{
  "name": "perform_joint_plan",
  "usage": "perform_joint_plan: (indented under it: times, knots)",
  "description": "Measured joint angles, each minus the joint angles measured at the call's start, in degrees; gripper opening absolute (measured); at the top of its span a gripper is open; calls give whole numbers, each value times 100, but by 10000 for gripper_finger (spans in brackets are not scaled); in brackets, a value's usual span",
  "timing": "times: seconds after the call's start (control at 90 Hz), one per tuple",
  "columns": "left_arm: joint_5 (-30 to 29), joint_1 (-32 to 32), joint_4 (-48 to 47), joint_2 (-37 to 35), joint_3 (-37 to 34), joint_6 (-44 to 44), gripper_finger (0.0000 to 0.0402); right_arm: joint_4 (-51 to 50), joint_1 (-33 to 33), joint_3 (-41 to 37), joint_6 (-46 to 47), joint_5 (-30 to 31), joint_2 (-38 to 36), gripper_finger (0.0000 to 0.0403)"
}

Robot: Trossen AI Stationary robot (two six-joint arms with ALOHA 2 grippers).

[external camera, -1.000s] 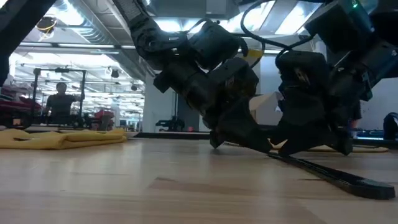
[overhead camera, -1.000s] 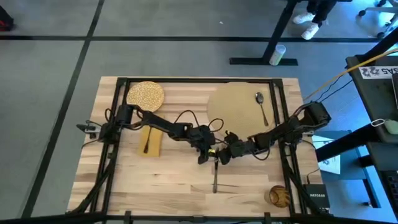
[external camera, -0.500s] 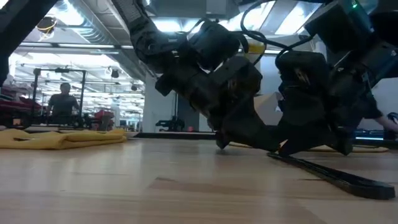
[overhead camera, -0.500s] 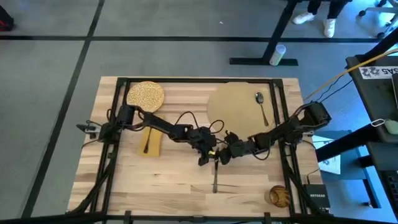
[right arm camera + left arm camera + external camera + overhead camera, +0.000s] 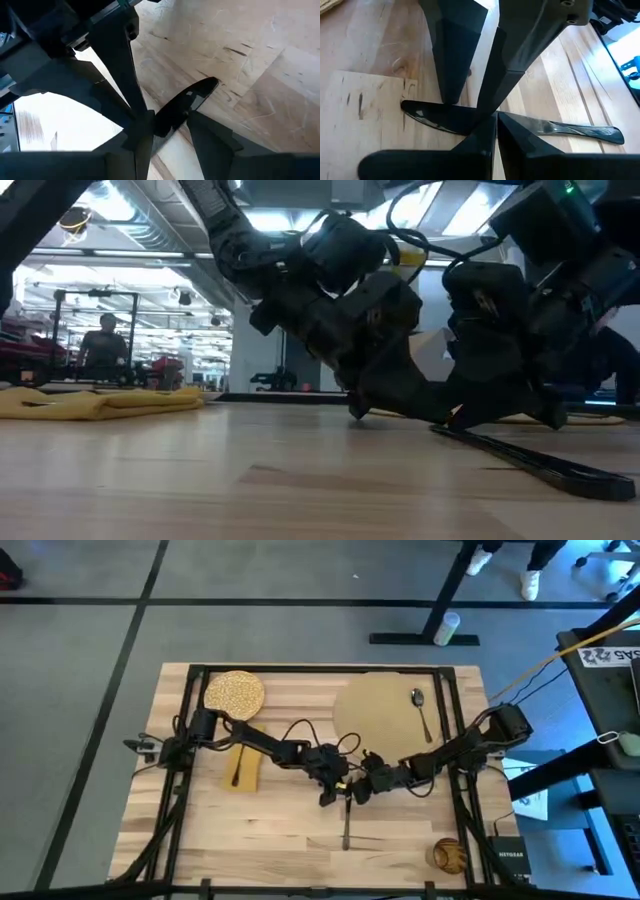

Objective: Set table place
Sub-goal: Put the knife to the left of the spoon on the woven mat

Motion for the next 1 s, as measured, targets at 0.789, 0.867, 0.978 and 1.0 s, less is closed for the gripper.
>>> perform_joint_plan:
  times: [0.789,0.867,0.978,1.0]
  knots:
    - [-136,3,-172,-25,7,49,0,-579,-7,72,-185,32,-264,122]
    - [-147,5,-498,-161,-4,61,0,-579,-6,72,-263,31,-264,122]
    - [-219,-39,-797,-370,-10,80,0,-579,-4,72,-310,33,-264,122]
    - [-244,-45,-832,-398,-9,111,0,-579,-4,72,-310,33,-264,122]
